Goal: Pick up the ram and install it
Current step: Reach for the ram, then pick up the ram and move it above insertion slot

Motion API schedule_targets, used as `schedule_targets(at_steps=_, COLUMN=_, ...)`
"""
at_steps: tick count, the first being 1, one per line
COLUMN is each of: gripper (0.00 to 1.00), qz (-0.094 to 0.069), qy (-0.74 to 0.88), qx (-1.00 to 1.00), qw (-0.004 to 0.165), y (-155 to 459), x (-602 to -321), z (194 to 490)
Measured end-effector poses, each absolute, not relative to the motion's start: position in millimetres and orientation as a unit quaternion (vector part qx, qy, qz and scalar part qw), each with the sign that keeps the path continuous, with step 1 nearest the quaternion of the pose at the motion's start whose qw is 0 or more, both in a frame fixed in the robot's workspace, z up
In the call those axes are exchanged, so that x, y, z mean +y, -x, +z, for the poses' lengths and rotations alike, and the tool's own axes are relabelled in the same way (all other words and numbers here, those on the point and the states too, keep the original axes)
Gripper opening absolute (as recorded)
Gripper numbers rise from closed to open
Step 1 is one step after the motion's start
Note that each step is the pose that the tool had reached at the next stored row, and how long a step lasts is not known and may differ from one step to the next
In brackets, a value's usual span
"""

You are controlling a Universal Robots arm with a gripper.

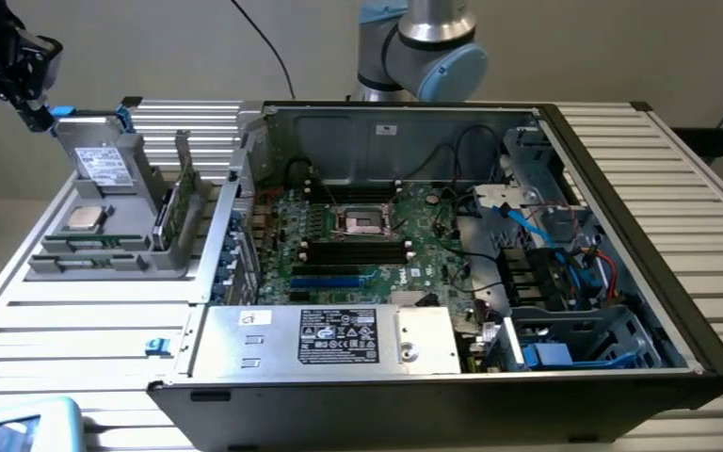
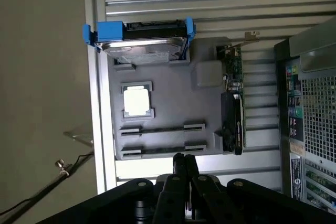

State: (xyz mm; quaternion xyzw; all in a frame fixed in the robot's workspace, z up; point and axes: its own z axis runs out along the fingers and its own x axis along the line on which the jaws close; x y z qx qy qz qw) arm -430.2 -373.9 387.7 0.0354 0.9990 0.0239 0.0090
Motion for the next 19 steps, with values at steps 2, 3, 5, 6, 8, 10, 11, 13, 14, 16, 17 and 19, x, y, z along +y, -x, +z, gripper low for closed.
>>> schedule_targets(at_steps=2, gripper=0.11, qz=0.024, qy=-0.035, qx=0.999, qw=0.009, y=430.3, x=-373.9, z=387.7)
schedule_targets(at_steps=3, gripper=0.11, qz=0.024, qy=-0.035, qx=0.999, qw=0.009, y=430.3, x=-373.9, z=387.7)
schedule_targets(at_steps=5, gripper=0.11, qz=0.024, qy=-0.035, qx=0.999, qw=0.009, y=430.3, x=-373.9, z=387.7)
schedule_targets(at_steps=6, gripper=0.11, qz=0.024, qy=-0.035, qx=0.999, qw=0.009, y=430.3, x=-373.9, z=387.7)
schedule_targets(at_steps=8, gripper=0.11, qz=0.024, qy=-0.035, qx=0.999, qw=0.009, y=430.3, x=-373.9, z=387.7)
schedule_targets(at_steps=10, gripper=0.11, qz=0.024, qy=-0.035, qx=0.999, qw=0.009, y=430.3, x=-373.9, z=387.7)
schedule_targets(at_steps=11, gripper=0.11, qz=0.024, qy=-0.035, qx=0.999, qw=0.009, y=430.3, x=-373.9, z=387.7)
schedule_targets(at_steps=13, gripper=0.11, qz=0.024, qy=-0.035, qx=0.999, qw=0.009, y=430.3, x=-373.9, z=387.7)
schedule_targets(at_steps=14, gripper=0.11, qz=0.024, qy=-0.035, qx=0.999, qw=0.009, y=430.3, x=-373.8, z=387.7)
schedule_targets(at_steps=16, gripper=0.11, qz=0.024, qy=-0.025, qx=0.999, qw=0.009, y=430.7, x=-373.6, z=387.7)
schedule_targets(at_steps=17, gripper=0.11, qz=0.024, qy=-0.016, qx=1.000, qw=0.008, y=430.7, x=-373.6, z=387.7)
schedule_targets(at_steps=19, gripper=0.11, qz=0.024, qy=0.003, qx=1.000, qw=0.008, y=430.7, x=-373.6, z=387.5)
